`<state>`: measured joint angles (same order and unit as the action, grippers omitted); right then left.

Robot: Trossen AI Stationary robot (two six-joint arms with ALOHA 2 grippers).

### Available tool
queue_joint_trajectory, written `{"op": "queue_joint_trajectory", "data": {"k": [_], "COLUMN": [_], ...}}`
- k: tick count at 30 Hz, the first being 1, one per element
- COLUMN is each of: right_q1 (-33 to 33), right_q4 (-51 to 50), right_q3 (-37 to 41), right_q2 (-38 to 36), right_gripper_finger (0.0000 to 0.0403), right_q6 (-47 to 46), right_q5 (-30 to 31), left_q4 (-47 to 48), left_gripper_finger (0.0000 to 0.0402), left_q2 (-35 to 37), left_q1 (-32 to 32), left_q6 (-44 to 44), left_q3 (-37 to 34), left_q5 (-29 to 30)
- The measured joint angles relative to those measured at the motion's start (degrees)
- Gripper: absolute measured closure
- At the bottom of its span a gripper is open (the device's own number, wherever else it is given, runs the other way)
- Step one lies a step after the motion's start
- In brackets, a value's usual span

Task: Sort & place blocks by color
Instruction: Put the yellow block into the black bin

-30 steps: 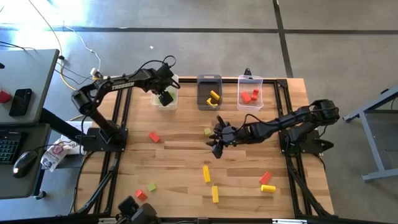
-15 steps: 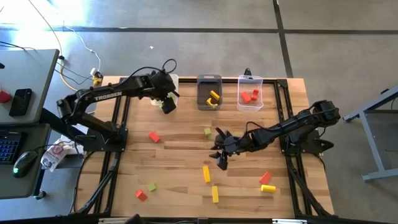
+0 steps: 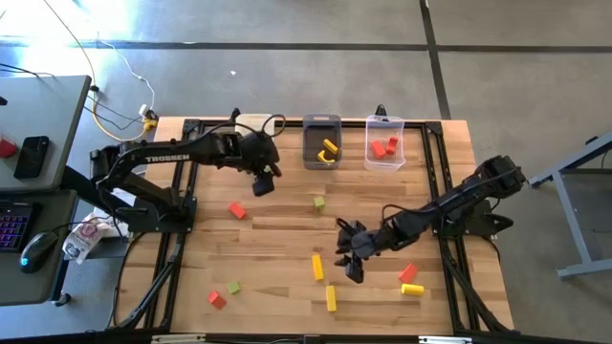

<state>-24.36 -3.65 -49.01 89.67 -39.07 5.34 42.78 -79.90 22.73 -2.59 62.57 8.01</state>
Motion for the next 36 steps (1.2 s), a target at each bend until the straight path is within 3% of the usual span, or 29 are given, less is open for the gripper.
{"op": "queue_joint_trajectory", "data": {"k": [16, 28, 36], "right_q1": [-9.23, -15.9, -18.37], "right_q4": [-8.1, -37.45, -45.09], "right_q3": [-0.41, -13.48, -14.05], "right_q2": [-0.04, -0.09, -0.09], "right_gripper_finger": [0.024, 0.024, 0.024], "right_q6": [-15.17, -20.68, -26.83], "right_q5": [-4.46, 0.99, -6.37], "left_q4": [0.0, -0.2, -0.55], "left_gripper_finger": [0.0172, 0.017, 0.017], "left_q2": [0.0, 0.0, 0.0], "left_q1": [-4.07, -4.79, -4.77], "left_q6": [3.72, 5.49, 5.47], "left_q3": [0.0, 0.0, 0.0], "left_q5": [0.09, 0.07, 0.07]}}
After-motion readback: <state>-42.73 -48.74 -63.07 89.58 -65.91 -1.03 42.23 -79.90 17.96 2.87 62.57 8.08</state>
